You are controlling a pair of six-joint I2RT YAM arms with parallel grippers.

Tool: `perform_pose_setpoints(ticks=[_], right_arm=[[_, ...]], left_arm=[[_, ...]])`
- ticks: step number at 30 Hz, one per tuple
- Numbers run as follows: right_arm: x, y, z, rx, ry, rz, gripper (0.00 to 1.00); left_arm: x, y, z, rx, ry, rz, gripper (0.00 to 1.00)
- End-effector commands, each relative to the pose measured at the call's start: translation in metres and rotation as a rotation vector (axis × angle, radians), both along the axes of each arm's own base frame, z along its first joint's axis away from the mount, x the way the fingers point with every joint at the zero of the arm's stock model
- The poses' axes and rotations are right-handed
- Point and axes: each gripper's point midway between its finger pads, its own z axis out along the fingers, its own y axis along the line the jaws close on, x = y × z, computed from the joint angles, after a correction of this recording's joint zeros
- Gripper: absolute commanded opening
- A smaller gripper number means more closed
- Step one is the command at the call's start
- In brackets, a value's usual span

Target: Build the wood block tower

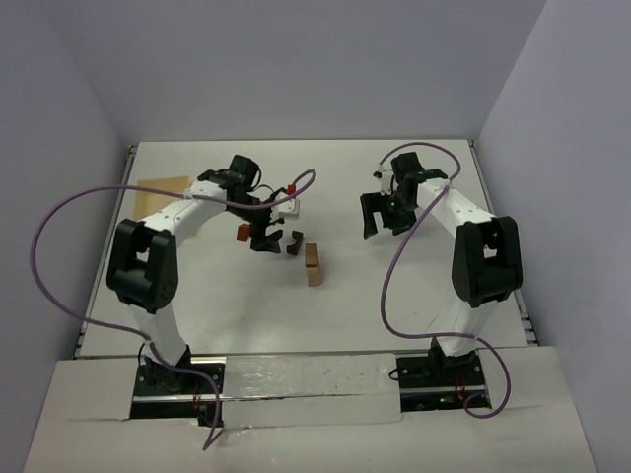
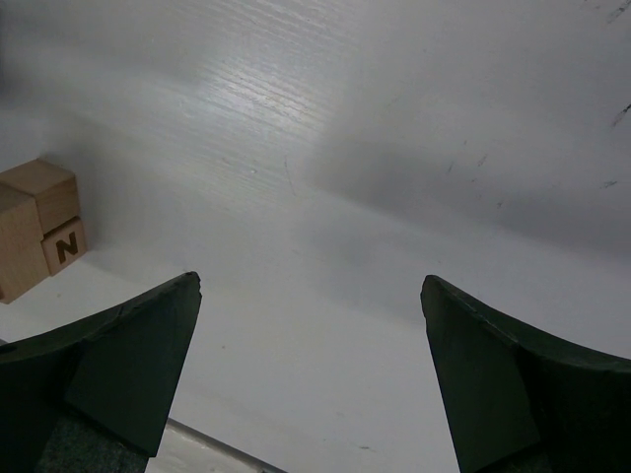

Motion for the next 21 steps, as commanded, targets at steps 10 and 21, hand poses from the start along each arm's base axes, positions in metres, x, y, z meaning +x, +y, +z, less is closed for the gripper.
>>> perform_pose_setpoints(ticks=[10, 21], right_arm=[[0.004, -0.018, 0.012, -0.021, -0.028, -0.028, 1.00], [0.009, -0.020, 0.012, -0.023, -0.023, -0.039, 1.00]], left_arm=[[0.024, -0.033, -0.024, -0.030, -0.078, -0.154, 0.99], [0.033, -0.036, -0.046, 0.012, -0.097, -0.175, 0.99]])
